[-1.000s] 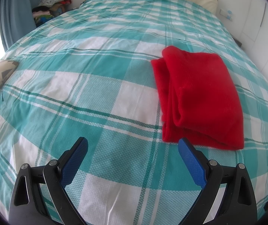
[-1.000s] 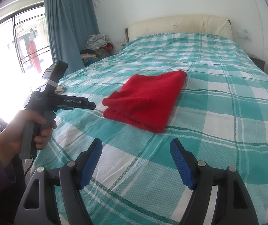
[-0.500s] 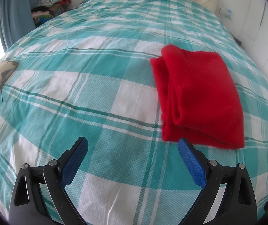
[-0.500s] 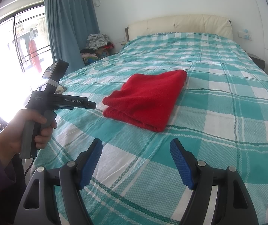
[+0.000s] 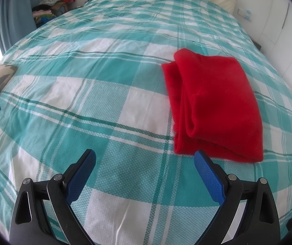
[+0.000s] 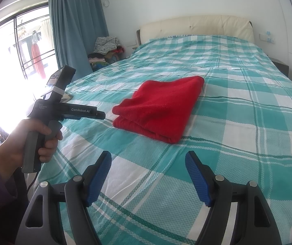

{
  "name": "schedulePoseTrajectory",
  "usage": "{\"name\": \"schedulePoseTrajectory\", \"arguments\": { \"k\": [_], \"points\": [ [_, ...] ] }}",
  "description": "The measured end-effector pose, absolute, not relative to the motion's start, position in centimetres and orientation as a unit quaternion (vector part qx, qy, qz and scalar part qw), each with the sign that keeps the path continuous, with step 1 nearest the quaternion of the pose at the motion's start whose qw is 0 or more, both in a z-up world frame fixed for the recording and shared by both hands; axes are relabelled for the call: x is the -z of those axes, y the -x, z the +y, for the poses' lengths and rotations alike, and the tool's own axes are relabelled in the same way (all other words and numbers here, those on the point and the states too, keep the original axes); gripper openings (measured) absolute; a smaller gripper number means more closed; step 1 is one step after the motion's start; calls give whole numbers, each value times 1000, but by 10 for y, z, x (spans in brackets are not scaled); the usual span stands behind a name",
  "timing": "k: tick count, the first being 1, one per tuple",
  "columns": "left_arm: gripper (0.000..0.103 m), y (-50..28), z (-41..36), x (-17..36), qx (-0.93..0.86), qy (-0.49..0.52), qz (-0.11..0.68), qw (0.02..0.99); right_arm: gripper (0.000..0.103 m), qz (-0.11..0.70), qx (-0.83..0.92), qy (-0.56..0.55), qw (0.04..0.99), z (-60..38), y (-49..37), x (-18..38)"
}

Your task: Fold small clothes

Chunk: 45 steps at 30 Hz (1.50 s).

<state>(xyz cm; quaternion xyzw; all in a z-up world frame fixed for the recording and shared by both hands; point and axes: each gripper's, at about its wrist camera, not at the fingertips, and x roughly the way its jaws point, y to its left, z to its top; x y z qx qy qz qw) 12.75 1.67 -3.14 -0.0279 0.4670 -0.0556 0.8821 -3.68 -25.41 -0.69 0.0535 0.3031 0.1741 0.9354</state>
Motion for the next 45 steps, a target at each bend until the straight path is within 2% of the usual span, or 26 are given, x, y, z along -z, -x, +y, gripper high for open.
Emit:
{"name": "schedulePoseTrajectory", "arguments": {
  "k": [5,8,11,13,16,20,22,23,24,25,27,29,32,37,38,40,41,42,43,44,45],
  "points": [
    [98,-171,49,11,102,158,427,885,74,298,-162,-61,939,-270,9,-14],
    [98,-202,47,26,116,182,458,862,75,296,-157,-81,939,-287,-28,-29],
    [98,-225,32,50,163,221,501,821,79,328,-164,-124,922,-300,-82,-25],
    [98,-236,17,59,179,218,517,808,79,367,-171,-167,899,-305,-122,-8],
    [98,-246,-5,67,160,162,523,821,79,409,-172,-252,860,-314,-174,30],
    [99,-246,-18,72,152,126,516,834,78,437,-158,-324,824,-315,-219,70],
    [96,-246,-22,70,160,122,509,837,69,442,-170,-303,827,-302,-231,74],
    [75,-245,-26,71,166,112,507,839,51,451,-167,-265,836,-290,-234,72],
    [36,-245,-31,72,178,100,508,837,39,453,-148,-209,854,-277,-235,66],
    [27,-244,-36,74,183,91,511,835,35,451,-132,-150,870,-263,-233,60],
    [21,-236,-42,67,167,65,496,850,29,435,-105,-36,894,-231,-224,49],
    [19,-229,-45,54,161,45,482,860,28,407,-87,46,908,-207,-213,38],
    [19,-221,-35,19,179,73,454,870,26,366,-86,68,924,-199,-199,13],
    [20,-214,-25,-36,188,84,404,891,26,309,-111,27,944,-205,-193,-44],
    [26,-215,-24,-35,187,86,404,891,26,314,-115,3,942,-212,-196,-49],
    [51,-219,-23,-18,168,77,418,890,27,333,-119,-43,934,-225,-207,-46],
    [75,-220,-22,-4,148,66,428,889,31,351,-116,-60,927,-230,-210,-39],
    [79,-218,-19,9,125,54,435,890,41,369,-110,-71,920,-237,-212,-28],
    [79,-217,-17,18,103,40,440,891,47,388,-94,-71,914,-245,-211,-17],
    [79,-213,-15,23,87,28,445,891,59,398,-73,-66,912,-254,-204,-8],
    [80,-208,-11,22,77,22,442,893,62,401,-60,-62,912,-264,-193,-2]
  ]
}}
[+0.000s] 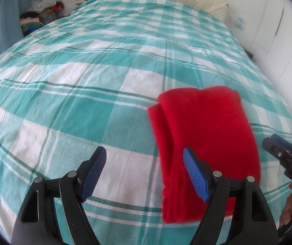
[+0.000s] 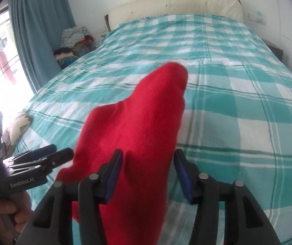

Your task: Fold small clothes

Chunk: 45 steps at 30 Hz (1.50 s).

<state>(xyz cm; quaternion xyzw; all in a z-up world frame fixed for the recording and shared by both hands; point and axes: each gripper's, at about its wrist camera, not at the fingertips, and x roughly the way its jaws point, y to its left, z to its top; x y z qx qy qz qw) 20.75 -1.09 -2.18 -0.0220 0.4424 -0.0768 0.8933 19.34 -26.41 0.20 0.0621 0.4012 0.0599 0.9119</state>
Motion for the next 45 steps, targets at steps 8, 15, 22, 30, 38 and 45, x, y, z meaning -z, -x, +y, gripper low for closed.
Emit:
{"name": "schedulePoseTrajectory", "arguments": {
  "k": [8,15,22,30,38,45],
  "points": [
    [102,-125,-10,-35,22,-31,339,940,92,379,-39,-12,924,-307,-77,-19],
    [102,-74,-23,-28,35,-39,351,935,96,351,-39,4,936,-300,-12,-35],
    [102,-66,-43,-21,-22,-110,321,940,96,345,-50,19,937,-282,-8,-36],
    [102,-68,-43,-18,4,-89,348,933,96,349,-57,28,935,-267,-8,-27],
    [102,-69,-46,-14,26,-76,374,924,99,352,-68,20,933,-262,-10,-28],
    [102,-70,-46,-11,30,-71,383,921,100,351,-59,28,934,-262,-9,-28]
  ]
}}
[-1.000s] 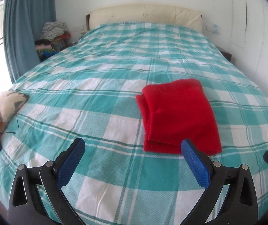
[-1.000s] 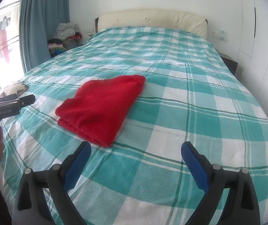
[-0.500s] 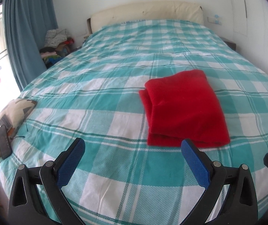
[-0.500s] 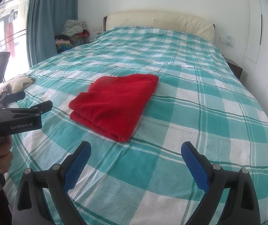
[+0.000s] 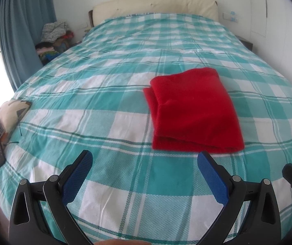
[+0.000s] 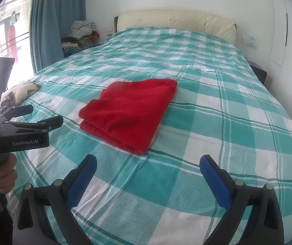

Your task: Fold small clothes

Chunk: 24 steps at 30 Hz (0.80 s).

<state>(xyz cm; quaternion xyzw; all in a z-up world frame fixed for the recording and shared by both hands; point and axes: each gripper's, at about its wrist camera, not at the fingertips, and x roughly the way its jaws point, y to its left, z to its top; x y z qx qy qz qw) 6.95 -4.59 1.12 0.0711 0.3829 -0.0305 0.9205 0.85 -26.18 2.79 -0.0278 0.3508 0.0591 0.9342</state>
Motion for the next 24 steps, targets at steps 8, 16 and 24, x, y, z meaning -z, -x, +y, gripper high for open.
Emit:
{"name": "schedulePoseTrajectory", "arguments": {
  "k": [8,16,24],
  "points": [
    [103,-69,-43,-14,35,-66,378,923,102,362,-64,22,930,-262,-11,-24],
    [103,-69,-40,-16,51,-53,385,920,102,367,-74,-1,927,-268,-13,-24],
    [103,-69,-40,-15,41,-56,382,922,102,366,-79,2,927,-264,-11,-24]
  ]
}}
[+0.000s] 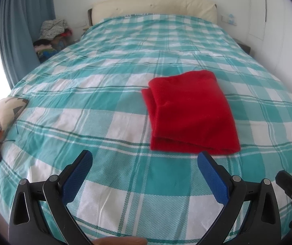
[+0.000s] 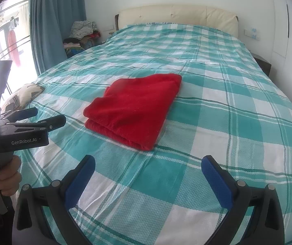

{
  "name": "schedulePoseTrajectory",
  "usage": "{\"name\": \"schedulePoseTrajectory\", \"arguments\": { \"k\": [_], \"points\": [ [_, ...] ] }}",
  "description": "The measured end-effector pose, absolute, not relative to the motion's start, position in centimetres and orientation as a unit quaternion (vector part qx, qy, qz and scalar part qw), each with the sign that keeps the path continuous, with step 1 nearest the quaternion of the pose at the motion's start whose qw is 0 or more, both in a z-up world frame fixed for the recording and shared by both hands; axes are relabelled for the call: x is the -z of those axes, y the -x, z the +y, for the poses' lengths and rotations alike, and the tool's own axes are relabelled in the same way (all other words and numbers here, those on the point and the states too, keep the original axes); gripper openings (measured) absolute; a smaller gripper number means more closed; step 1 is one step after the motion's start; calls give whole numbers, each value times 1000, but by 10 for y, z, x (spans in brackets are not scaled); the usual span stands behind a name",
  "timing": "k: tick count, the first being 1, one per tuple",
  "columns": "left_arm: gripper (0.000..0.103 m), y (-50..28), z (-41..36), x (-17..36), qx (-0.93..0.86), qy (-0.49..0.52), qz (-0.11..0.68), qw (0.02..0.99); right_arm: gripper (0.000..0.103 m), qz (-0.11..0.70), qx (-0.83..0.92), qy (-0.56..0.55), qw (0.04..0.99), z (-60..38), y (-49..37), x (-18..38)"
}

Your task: Fold small clothes

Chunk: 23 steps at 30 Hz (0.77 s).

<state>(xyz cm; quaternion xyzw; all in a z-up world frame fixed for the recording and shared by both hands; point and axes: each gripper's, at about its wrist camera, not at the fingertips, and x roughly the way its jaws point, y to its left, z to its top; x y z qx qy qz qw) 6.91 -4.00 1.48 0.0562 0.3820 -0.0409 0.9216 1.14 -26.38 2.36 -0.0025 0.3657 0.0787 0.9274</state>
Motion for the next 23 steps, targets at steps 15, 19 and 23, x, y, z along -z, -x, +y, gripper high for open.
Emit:
{"name": "schedulePoseTrajectory", "arguments": {
  "k": [15,19,23],
  "points": [
    [103,-68,-37,-14,39,-43,381,923,102,366,-72,10,928,-263,-12,-22],
    [103,-69,-36,-12,32,-43,383,922,102,365,-72,11,928,-263,-12,-22],
    [103,-68,-36,-14,27,-47,379,924,102,364,-72,10,929,-263,-12,-23]
  ]
}}
